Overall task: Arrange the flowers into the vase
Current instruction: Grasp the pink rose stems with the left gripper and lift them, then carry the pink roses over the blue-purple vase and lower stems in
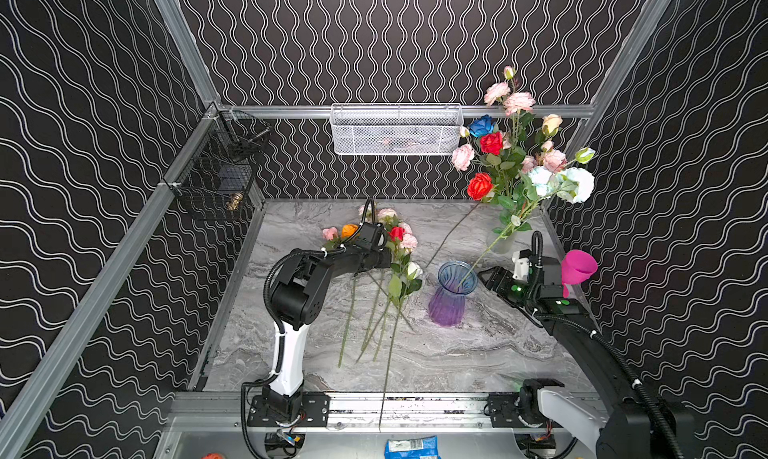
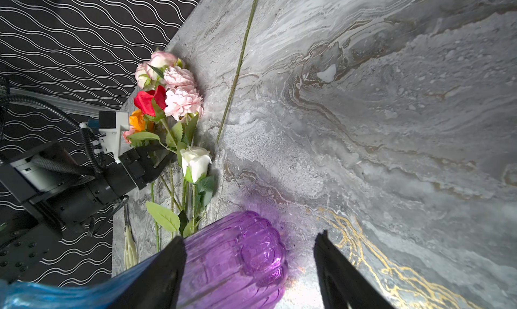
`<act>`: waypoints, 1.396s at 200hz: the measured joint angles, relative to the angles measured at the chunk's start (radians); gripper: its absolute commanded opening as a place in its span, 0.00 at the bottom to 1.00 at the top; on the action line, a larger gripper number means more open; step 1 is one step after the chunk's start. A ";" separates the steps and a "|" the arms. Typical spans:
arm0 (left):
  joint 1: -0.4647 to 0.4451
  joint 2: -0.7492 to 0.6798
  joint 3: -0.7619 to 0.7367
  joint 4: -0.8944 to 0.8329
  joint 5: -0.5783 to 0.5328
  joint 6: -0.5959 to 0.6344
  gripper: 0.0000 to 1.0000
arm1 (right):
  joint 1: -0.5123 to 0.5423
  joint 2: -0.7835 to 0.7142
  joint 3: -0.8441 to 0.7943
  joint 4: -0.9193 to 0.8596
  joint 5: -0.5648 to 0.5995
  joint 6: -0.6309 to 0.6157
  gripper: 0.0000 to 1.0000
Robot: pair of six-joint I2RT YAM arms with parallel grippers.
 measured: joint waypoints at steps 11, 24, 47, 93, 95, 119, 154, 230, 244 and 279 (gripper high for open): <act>0.000 -0.040 -0.021 -0.005 0.007 0.000 0.00 | 0.000 -0.001 0.005 -0.001 0.000 0.000 0.74; 0.000 -0.106 -0.051 -0.002 0.016 -0.003 0.00 | 0.000 -0.004 0.007 0.000 0.000 0.000 0.74; -0.001 -0.244 -0.113 0.021 0.018 -0.016 0.00 | 0.000 -0.004 0.011 0.000 0.000 0.000 0.74; 0.000 -0.580 -0.306 0.050 -0.035 -0.054 0.00 | 0.000 -0.003 0.026 0.002 0.001 0.000 0.74; 0.000 -0.595 -0.315 0.052 -0.034 -0.054 0.00 | 0.000 -0.003 0.026 0.002 0.000 0.000 0.74; -0.002 -0.821 -0.446 0.111 0.017 -0.056 0.00 | 0.000 -0.005 0.024 0.005 0.001 -0.003 0.75; -0.050 -1.046 -0.562 0.297 0.106 -0.056 0.00 | 0.000 -0.004 -0.005 0.018 0.001 -0.003 0.75; -0.175 -1.007 -0.576 0.815 0.180 -0.019 0.00 | -0.002 -0.026 -0.087 0.077 -0.066 -0.014 0.82; -0.197 -0.990 -0.520 0.847 0.180 0.016 0.00 | -0.002 -0.027 -0.098 0.089 -0.068 -0.009 0.82; -0.206 -0.911 -0.383 0.893 0.184 0.056 0.00 | -0.002 -0.015 -0.109 0.121 -0.083 0.001 0.82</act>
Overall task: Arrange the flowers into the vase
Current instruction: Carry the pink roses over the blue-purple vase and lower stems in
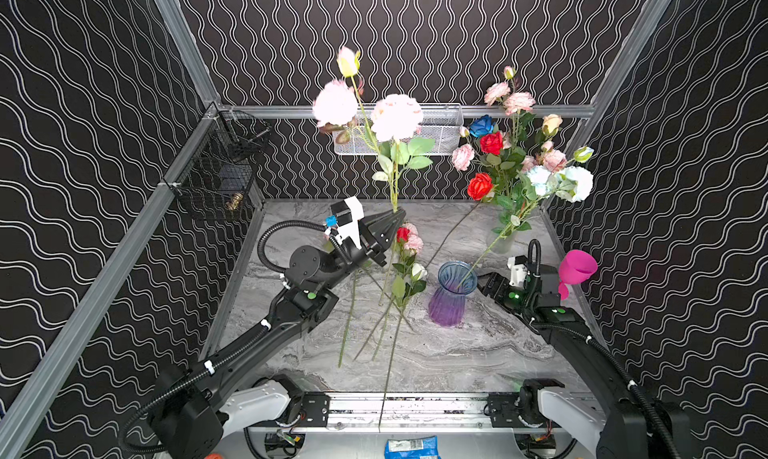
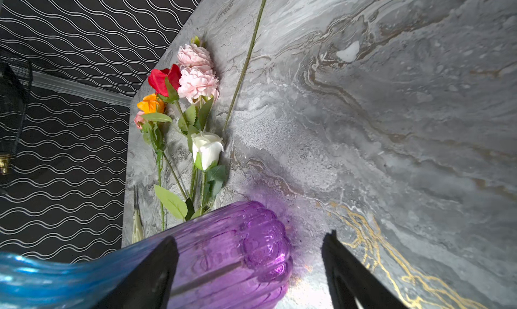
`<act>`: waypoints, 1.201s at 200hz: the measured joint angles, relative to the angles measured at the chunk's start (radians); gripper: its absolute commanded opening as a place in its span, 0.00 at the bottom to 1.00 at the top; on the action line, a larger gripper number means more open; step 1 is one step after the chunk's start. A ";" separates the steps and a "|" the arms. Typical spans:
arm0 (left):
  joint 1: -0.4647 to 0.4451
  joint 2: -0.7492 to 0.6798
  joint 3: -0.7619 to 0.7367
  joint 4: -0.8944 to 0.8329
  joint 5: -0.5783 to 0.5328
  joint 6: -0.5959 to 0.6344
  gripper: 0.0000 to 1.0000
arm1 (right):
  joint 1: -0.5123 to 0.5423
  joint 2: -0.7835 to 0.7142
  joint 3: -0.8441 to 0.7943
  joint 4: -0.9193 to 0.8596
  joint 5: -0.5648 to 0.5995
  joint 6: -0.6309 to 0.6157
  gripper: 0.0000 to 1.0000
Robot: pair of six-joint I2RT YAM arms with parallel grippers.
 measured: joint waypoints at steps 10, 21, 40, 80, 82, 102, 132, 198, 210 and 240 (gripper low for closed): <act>0.000 0.027 0.034 0.007 0.002 0.000 0.00 | 0.000 0.004 0.000 0.010 -0.003 0.006 0.81; -0.001 0.054 0.067 0.012 0.011 0.000 0.00 | 0.000 0.008 0.000 0.024 -0.006 0.019 0.81; -0.006 0.103 0.126 0.018 0.019 -0.002 0.00 | 0.000 0.012 0.013 0.025 -0.006 0.026 0.81; -0.066 0.184 0.237 -0.004 0.042 0.003 0.00 | 0.000 0.005 0.025 0.026 0.005 0.042 0.81; -0.069 0.189 0.241 -0.004 0.042 0.004 0.00 | 0.000 0.004 0.024 0.027 0.006 0.042 0.81; -0.097 0.232 0.289 -0.018 0.045 0.007 0.00 | 0.000 0.000 0.019 0.025 0.006 0.044 0.81; -0.124 0.287 0.429 -0.051 0.056 -0.003 0.00 | 0.000 -0.004 0.020 0.022 0.014 0.045 0.81; -0.188 0.433 0.602 -0.007 0.071 -0.092 0.00 | 0.000 -0.007 0.016 0.023 0.016 0.046 0.81; -0.207 0.464 0.602 -0.002 0.075 -0.109 0.00 | 0.000 -0.007 0.016 0.023 0.016 0.049 0.81; -0.235 0.525 0.591 0.027 0.075 -0.127 0.00 | 0.000 -0.008 0.016 0.022 0.016 0.049 0.81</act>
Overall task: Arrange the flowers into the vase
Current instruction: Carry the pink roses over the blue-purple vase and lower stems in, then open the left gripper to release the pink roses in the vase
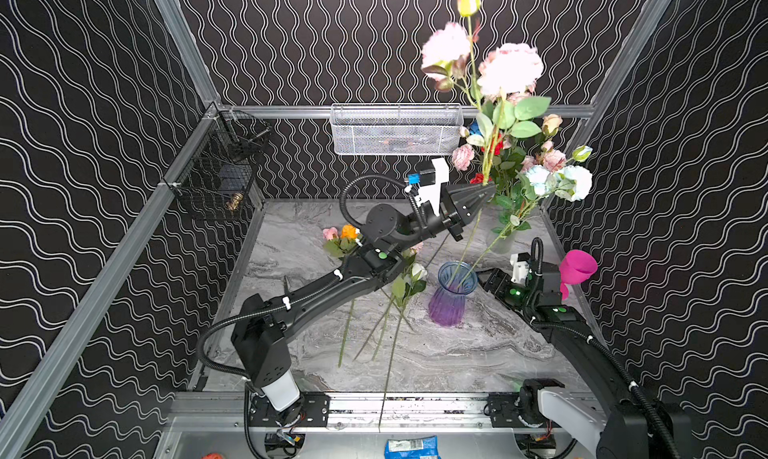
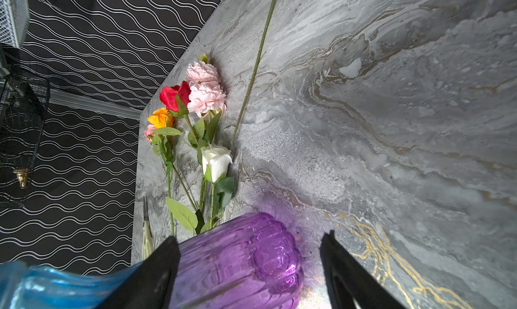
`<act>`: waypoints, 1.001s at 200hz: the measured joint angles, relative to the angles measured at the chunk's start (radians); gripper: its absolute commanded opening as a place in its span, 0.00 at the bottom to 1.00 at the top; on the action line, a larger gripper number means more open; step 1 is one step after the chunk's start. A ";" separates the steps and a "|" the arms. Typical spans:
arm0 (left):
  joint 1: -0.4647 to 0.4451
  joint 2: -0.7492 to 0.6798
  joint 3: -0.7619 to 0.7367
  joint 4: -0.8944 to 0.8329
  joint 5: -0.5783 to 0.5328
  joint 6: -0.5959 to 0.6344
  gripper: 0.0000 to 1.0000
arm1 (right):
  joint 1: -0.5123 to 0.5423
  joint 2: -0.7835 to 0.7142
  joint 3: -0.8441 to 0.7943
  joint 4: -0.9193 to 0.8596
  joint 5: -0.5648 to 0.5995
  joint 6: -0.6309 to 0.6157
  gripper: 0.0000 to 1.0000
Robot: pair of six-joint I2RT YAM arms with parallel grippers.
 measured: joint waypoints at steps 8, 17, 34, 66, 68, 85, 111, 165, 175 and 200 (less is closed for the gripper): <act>-0.002 0.008 -0.013 0.011 -0.001 -0.006 0.00 | 0.000 0.000 0.000 0.000 0.000 0.000 0.81; -0.006 0.013 -0.034 0.026 -0.003 -0.005 0.00 | 0.000 -0.002 0.000 0.000 0.000 0.000 0.81; -0.009 0.022 -0.084 0.060 -0.012 -0.005 0.00 | 0.000 -0.006 -0.003 0.001 0.000 0.000 0.81; -0.013 0.038 -0.211 0.085 -0.026 0.021 0.03 | 0.000 0.011 -0.016 0.013 -0.004 0.001 0.81; -0.013 0.038 -0.222 0.085 -0.027 0.022 0.04 | 0.000 0.012 -0.016 0.013 -0.005 0.002 0.81; -0.017 0.038 -0.298 0.084 -0.031 0.051 0.15 | 0.000 0.019 -0.021 0.017 -0.009 0.003 0.81; -0.021 0.025 -0.407 0.077 -0.034 0.092 0.33 | 0.000 0.026 -0.021 0.023 -0.013 0.003 0.81; -0.021 -0.082 -0.538 0.056 -0.064 0.159 0.53 | 0.000 0.009 0.002 0.020 -0.015 0.003 0.81; -0.020 -0.114 -0.562 0.046 -0.074 0.177 0.56 | 0.000 0.003 0.005 0.018 -0.014 0.002 0.81; -0.020 -0.195 -0.594 -0.010 -0.113 0.225 0.67 | 0.000 -0.002 0.012 0.013 -0.011 0.000 0.81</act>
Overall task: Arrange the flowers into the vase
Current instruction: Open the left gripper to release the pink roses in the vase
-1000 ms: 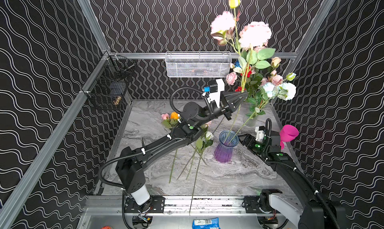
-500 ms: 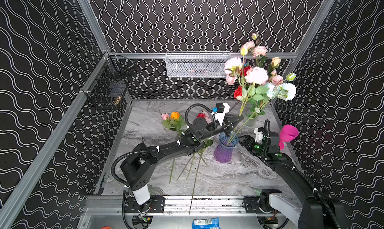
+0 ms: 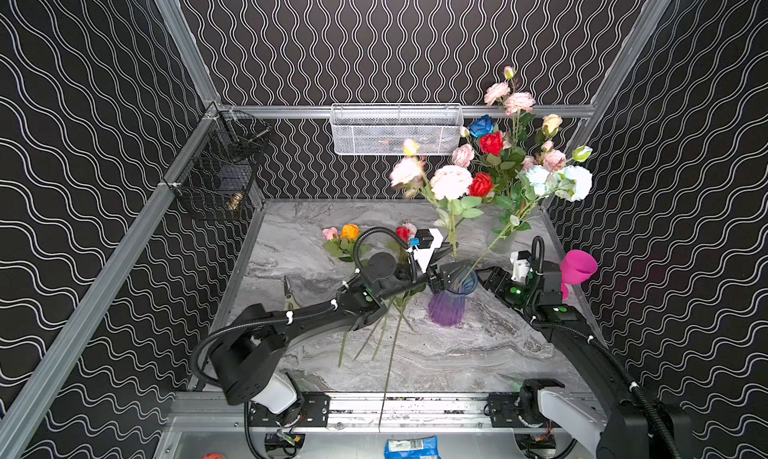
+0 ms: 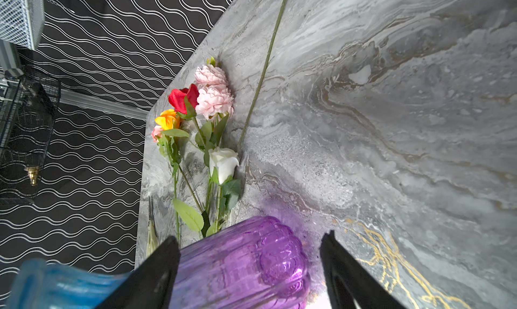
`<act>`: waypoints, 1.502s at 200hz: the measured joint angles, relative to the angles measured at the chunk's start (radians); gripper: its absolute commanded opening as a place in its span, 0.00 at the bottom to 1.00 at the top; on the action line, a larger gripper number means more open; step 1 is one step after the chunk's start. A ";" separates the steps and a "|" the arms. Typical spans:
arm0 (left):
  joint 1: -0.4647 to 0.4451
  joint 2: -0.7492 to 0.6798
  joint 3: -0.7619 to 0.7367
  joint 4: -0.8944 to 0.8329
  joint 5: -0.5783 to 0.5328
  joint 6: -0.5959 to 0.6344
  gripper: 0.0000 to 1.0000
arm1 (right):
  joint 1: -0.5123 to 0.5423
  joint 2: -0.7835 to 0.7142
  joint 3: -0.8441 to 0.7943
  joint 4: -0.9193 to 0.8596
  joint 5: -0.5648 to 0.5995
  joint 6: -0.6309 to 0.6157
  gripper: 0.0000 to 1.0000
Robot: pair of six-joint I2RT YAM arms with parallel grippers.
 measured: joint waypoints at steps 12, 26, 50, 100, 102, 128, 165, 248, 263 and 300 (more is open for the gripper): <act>0.000 -0.031 0.001 -0.041 -0.019 0.022 0.69 | 0.000 0.000 0.003 -0.003 0.000 0.000 0.81; 0.000 -0.064 0.015 -0.121 -0.041 0.053 0.73 | 0.001 0.000 0.006 -0.005 0.000 -0.001 0.81; 0.000 -0.114 0.035 -0.245 -0.078 0.104 0.83 | 0.002 -0.001 0.011 -0.010 0.006 -0.001 0.81; 0.000 -0.169 0.097 -0.470 -0.141 0.196 0.88 | 0.002 -0.005 0.025 -0.023 0.015 -0.005 0.81; 0.000 -0.171 0.099 -0.480 -0.144 0.200 0.88 | 0.002 -0.006 0.026 -0.024 0.016 -0.005 0.81; 0.000 -0.195 0.127 -0.591 -0.164 0.216 0.94 | 0.002 -0.012 0.035 -0.024 0.023 -0.008 0.81; 0.000 -0.251 0.139 -0.757 -0.183 0.235 0.99 | 0.002 -0.005 0.052 -0.027 0.027 -0.010 0.81; 0.001 -0.309 0.162 -1.070 -0.194 0.224 0.99 | 0.002 0.030 0.093 -0.034 0.037 -0.019 0.80; 0.001 -0.323 0.135 -1.088 -0.204 0.211 0.99 | 0.002 0.026 0.099 -0.047 0.040 -0.028 0.79; 0.000 -0.333 0.108 -1.091 -0.203 0.183 0.99 | 0.002 -0.023 0.105 -0.105 0.071 -0.054 0.79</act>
